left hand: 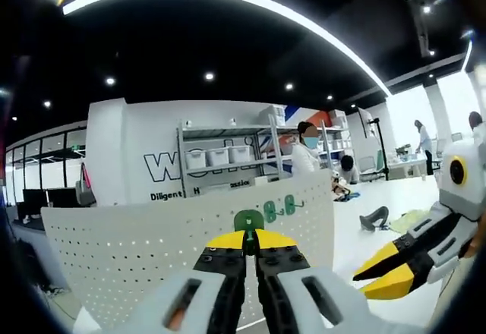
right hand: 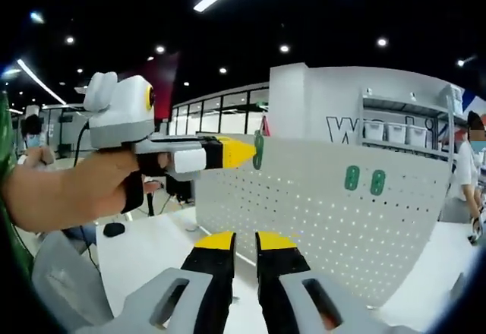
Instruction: Insert the hook assembly into the mounting plate slot until the hook locks in place.
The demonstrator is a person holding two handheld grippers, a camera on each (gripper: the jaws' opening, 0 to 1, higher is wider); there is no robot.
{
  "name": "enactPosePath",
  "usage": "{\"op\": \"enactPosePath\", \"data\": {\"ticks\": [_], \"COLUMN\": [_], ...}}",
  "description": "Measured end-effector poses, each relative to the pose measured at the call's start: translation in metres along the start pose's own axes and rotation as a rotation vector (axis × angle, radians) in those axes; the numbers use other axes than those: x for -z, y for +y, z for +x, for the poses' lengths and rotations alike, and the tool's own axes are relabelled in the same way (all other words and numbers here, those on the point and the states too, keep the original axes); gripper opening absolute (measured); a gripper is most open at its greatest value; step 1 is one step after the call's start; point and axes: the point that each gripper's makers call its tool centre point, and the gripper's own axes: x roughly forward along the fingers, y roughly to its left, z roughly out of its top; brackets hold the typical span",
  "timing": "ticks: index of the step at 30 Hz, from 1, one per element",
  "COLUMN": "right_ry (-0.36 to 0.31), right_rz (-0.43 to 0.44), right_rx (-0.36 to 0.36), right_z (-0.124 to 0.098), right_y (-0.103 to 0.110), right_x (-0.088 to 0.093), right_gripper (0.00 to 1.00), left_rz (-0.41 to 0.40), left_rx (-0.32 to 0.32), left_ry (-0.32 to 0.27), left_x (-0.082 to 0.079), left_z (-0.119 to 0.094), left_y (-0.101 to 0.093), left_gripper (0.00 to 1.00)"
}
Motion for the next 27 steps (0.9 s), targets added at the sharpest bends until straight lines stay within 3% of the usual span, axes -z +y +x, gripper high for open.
{"op": "enactPosePath", "data": {"ticks": [10,18,21,25,27], "right_ry": [-0.048,-0.084,-0.090,-0.143,-0.154], "right_rz": [0.007,0.018,0.026,0.034,0.033], "right_rx": [0.067,0.118,0.128,0.179,0.189], "right_z": [-0.014,-0.023,-0.024,-0.028,-0.031], "right_y": [-0.020,-0.035,-0.039,-0.049,-0.052], "right_x": [-0.008,-0.013,-0.013,-0.020,-0.023], "right_gripper": [0.29,0.53,0.65,0.89,0.93], "left_rz": [0.004,0.000,0.003,0.001,0.000], "left_rx": [-0.027,-0.048,-0.056,-0.070,-0.075], "left_ry": [0.036,0.047,0.049,0.051,0.050], "left_x": [0.012,0.018,0.019,0.020,0.020], "left_z": [0.020,0.037,0.042,0.050,0.054], "left_y": [0.007,0.011,0.012,0.017,0.018], "left_gripper": [0.03,0.03,0.03,0.03,0.03]}}
